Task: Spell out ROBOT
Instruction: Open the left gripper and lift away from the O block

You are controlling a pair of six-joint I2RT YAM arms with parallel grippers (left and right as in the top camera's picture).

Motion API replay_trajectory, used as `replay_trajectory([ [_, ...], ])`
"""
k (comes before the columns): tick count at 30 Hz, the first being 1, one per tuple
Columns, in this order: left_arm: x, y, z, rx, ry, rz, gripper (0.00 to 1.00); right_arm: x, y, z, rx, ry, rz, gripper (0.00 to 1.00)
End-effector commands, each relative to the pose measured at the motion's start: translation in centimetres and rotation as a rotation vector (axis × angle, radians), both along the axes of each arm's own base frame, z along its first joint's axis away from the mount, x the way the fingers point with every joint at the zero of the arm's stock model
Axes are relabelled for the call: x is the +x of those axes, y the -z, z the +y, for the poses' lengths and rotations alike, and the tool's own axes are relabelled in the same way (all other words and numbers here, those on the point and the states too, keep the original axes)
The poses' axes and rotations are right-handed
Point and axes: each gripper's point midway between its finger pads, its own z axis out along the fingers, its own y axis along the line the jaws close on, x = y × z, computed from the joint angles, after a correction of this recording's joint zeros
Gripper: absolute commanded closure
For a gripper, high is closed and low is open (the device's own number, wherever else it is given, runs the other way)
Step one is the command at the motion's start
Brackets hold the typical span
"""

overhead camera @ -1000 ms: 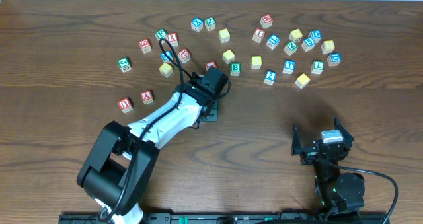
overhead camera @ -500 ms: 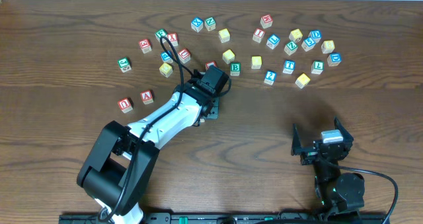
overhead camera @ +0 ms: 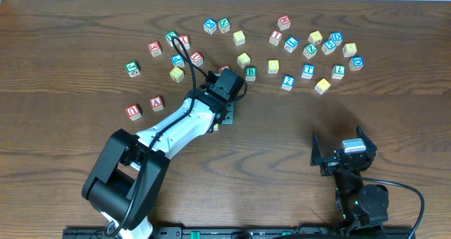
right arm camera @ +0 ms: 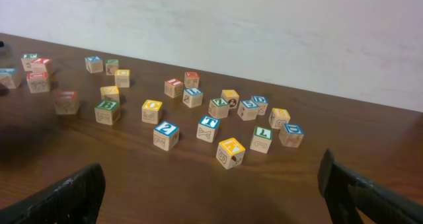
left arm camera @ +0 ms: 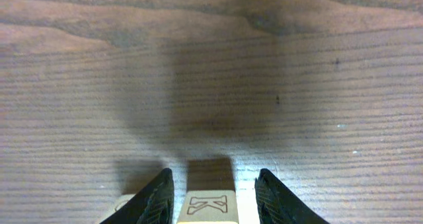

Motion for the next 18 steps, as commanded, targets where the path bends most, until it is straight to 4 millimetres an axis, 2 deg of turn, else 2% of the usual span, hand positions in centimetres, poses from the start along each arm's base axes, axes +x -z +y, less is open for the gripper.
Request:
replay_trajectory([
  [1,0.7,-0.2,0.4,0.040,0.026,-0.033,0.60,0.0,0.1,-0.2,-0.011,0.005,0.001,0.01],
  [10,2.4,-2.4,1.0,0.032,0.000,-0.105,0.60,0.0,0.1,-0.2,-0.011,0.005,0.001,0.01],
  [18,3.2,-7.4,2.4,0.007,0.020,-0.206,0.57,0.0,0.1,-0.2,-0.011,0.005,0.001,0.01],
])
